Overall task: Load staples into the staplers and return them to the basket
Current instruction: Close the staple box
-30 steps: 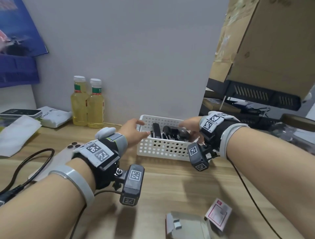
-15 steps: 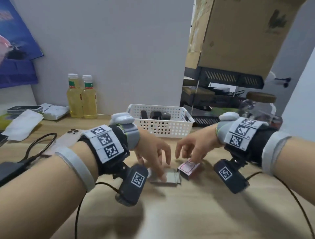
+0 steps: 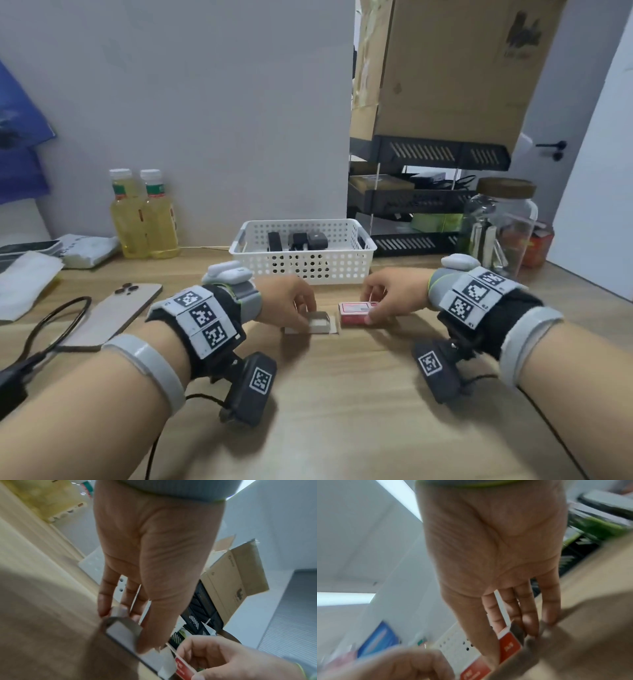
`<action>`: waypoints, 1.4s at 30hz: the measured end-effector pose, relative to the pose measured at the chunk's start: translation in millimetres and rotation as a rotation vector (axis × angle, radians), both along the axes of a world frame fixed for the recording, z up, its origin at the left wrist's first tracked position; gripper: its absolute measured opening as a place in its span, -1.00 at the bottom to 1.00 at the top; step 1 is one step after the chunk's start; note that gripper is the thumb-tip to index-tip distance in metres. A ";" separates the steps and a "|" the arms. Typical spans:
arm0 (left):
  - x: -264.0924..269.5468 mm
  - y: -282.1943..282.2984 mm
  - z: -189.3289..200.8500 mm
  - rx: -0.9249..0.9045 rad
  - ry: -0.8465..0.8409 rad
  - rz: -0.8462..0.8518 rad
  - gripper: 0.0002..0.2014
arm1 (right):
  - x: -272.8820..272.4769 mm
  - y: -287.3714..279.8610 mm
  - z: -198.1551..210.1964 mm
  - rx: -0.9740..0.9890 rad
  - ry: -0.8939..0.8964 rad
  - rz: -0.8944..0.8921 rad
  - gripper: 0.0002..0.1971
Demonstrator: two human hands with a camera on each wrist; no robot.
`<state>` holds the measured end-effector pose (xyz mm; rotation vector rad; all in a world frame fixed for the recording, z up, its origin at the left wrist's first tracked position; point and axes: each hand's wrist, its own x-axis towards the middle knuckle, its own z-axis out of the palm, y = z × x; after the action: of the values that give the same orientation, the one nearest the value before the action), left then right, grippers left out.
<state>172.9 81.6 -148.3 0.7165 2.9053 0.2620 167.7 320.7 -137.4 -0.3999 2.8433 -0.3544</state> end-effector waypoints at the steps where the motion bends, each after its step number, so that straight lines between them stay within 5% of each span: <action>1: -4.4 -3.5 -2.5 0.062 -0.002 0.020 -0.79 | -5.0 1.2 -6.3 -0.102 -0.018 -0.026 -0.72; 10: -16.1 -14.3 -25.4 0.304 -0.068 0.073 -0.67 | -21.2 7.5 -43.4 -0.699 -0.080 -0.241 -0.86; 15: -17.0 -14.4 -27.9 0.428 -0.071 0.071 -0.78 | -16.2 13.2 -49.0 -0.836 -0.060 -0.261 -0.80; 25: -17.2 -28.1 -50.1 1.129 -0.283 0.149 -0.60 | 0.1 16.4 -45.8 -0.863 -0.101 -0.128 -0.77; 42: -12.5 -26.7 -53.5 1.006 -0.217 0.114 -0.55 | 3.2 5.4 -50.1 -0.950 -0.067 -0.092 -0.72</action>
<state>160.4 54.9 -201.8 0.5456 2.4582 1.7391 170.9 326.1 -187.5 -0.3939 2.4391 -1.6928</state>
